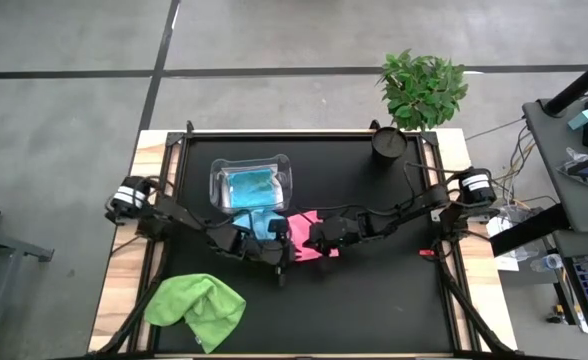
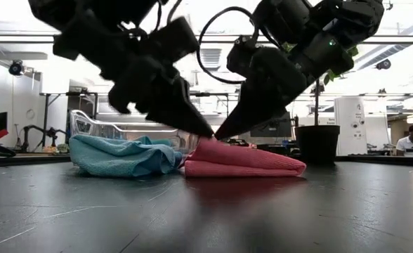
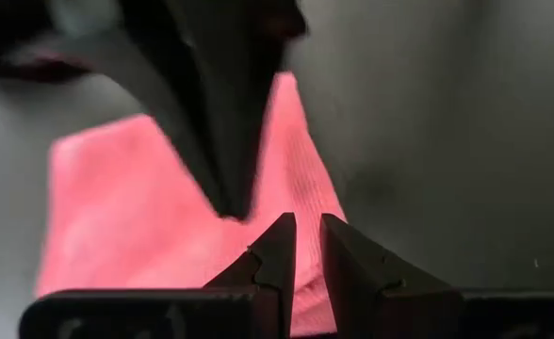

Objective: Fold microfiber towels
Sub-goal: Fold the pink microfiber cloth

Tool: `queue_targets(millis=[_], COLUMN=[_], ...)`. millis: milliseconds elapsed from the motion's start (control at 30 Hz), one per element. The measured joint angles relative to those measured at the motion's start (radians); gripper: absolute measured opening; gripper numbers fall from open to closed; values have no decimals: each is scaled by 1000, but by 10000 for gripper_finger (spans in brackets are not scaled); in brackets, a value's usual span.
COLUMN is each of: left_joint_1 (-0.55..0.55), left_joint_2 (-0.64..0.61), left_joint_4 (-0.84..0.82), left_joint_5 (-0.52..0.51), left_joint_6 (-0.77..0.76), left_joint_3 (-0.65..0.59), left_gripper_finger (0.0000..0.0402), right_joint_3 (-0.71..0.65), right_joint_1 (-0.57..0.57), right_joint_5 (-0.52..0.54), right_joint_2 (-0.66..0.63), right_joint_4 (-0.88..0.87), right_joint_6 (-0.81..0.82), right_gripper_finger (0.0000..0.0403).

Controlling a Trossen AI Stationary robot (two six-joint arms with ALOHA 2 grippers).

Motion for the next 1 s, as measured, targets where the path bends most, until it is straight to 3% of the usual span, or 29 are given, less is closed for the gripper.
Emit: queue_targets(millis=[200, 800, 1000], left_joint_1=[0, 0, 0], left_joint_2=[44, 10, -36], left_joint_4=[7, -44, -67], left_joint_5=[26, 32, 32], left_joint_6=[-11, -82, -60], left_joint_3=[-2, -19, -19], left_gripper_finger=[38, 38, 38], right_joint_3=[0, -14, -10], right_joint_1=[5, 24, 65], right_joint_5=[13, 2, -98], right_joint_2=[-9, -25, -43], right_joint_4=[-13, -364, -524], right_joint_6=[-1, 54, -3], right_gripper_finger=[9, 9, 9])
